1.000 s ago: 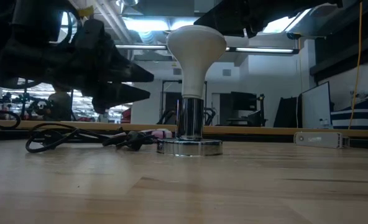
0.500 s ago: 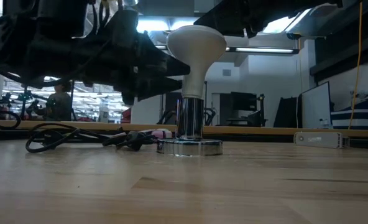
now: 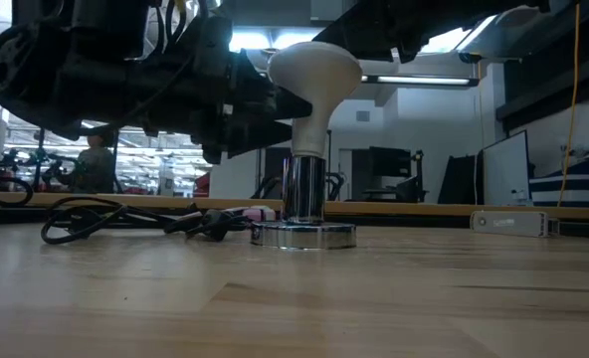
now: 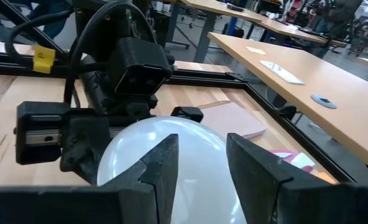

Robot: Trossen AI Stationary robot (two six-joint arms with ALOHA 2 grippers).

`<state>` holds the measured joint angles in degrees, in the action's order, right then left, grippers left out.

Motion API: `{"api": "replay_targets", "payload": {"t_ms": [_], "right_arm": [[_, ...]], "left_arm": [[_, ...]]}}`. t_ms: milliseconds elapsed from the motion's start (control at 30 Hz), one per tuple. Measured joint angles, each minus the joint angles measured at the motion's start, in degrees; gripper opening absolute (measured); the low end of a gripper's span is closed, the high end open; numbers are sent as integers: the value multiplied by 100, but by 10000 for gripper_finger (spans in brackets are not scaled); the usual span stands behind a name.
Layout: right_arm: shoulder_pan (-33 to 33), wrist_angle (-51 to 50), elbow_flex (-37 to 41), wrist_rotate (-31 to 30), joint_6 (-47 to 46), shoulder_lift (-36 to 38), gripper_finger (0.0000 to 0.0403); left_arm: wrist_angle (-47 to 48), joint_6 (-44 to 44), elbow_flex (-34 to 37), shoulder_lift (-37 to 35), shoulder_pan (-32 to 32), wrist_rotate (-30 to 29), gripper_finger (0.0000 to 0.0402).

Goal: Screw lightbulb
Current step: Insert the lightbulb into the lamp

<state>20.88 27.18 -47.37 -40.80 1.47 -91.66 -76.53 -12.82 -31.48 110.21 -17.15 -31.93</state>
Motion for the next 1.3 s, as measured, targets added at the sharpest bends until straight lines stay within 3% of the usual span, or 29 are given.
{"api": "replay_targets", "payload": {"t_ms": [267, 800, 1300], "right_arm": [[-44, 521, -34, 44, -123, -295, 143], [-39, 561, -81, 53, -117, -382, 143], [-42, 590, -79, 78, -100, -385, 143]], "left_arm": [[32, 138, -66, 0, 0, 123, 253], [346, 80, -87, 0, 130, 158, 253], [359, -1142, -87, 0, 111, 159, 253]]}}
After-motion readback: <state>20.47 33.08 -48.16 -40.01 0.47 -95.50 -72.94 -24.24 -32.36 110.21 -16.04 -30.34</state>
